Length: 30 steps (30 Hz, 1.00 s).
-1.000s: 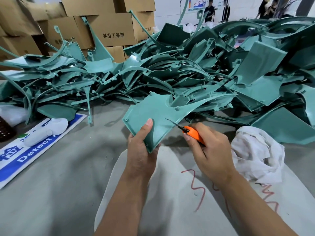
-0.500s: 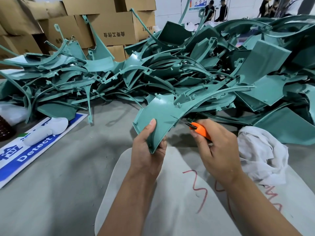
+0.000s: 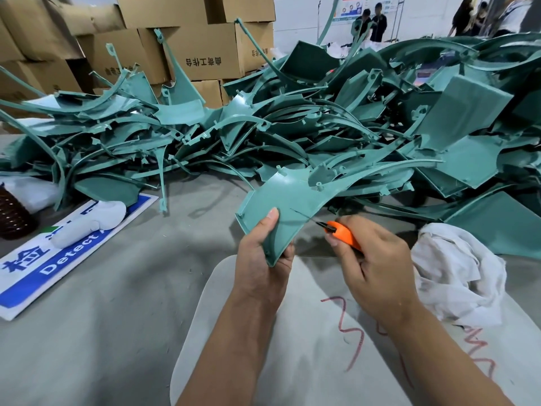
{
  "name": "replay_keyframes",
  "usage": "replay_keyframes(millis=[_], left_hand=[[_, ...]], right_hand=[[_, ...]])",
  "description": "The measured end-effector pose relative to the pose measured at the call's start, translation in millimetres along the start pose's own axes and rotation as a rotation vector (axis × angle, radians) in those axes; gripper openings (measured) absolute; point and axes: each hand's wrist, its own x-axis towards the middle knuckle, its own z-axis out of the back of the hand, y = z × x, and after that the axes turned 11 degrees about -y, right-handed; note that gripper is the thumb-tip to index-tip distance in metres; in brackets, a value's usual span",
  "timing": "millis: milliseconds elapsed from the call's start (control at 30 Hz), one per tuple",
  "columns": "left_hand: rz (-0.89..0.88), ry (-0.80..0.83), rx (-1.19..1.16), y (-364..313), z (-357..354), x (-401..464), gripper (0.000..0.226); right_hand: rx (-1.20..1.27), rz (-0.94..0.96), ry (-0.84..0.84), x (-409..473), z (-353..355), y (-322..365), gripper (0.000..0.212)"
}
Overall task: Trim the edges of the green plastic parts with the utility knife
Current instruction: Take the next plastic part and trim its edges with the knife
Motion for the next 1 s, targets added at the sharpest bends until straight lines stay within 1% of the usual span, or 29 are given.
replay_keyframes(millis=[167,233,333,400,467,600,733,900,1000], left_hand=[[-0.023,-0.014,-0.004,-1.8,1.2,0.9,0.064],[-0.026,-0.017,-0.026,-2.7,2.2,1.3,0.062],[-0.022,-0.018,-0.052,-3.9,4.2,2.2,0.060],[-0.023,-0.033,-0.057,-4.8,5.5,3.6,0.056],[-0.023,-0.046,-0.051,-4.4,5.2,4.6,0.046],[-0.050,-0.023,-0.036,-0.1,3.5,4.1,0.031],[-0.058,0.006,-0.008,1.6,3.2,3.5,0.021],[-0.060,0.014,-0.009,-1.4,8.1,6.5,0.033],[-0.053,0.041,-0.036,-5.7,12.3,10.8,0.043]], right_hand=[[-0.074,-0.050,-0.062,1.1,2.9,-4.5,0.017],[-0.104,-0.072,-0.077,1.8,5.0,-5.7,0.018],[-0.132,-0.156,-0.155,4.8,9.6,-8.3,0.029],[-0.128,-0.187,-0.199,5.7,13.1,-11.7,0.030],[-0.077,-0.153,-0.172,4.9,13.6,-10.4,0.029],[-0.055,-0.015,-0.007,-1.5,2.5,3.2,0.018],[-0.124,0.008,-0.001,-0.8,-0.2,5.0,0.022],[-0.155,-0.120,-0.115,6.6,9.9,-5.9,0.028],[-0.162,-0.283,-0.224,9.7,17.1,-16.6,0.035]])
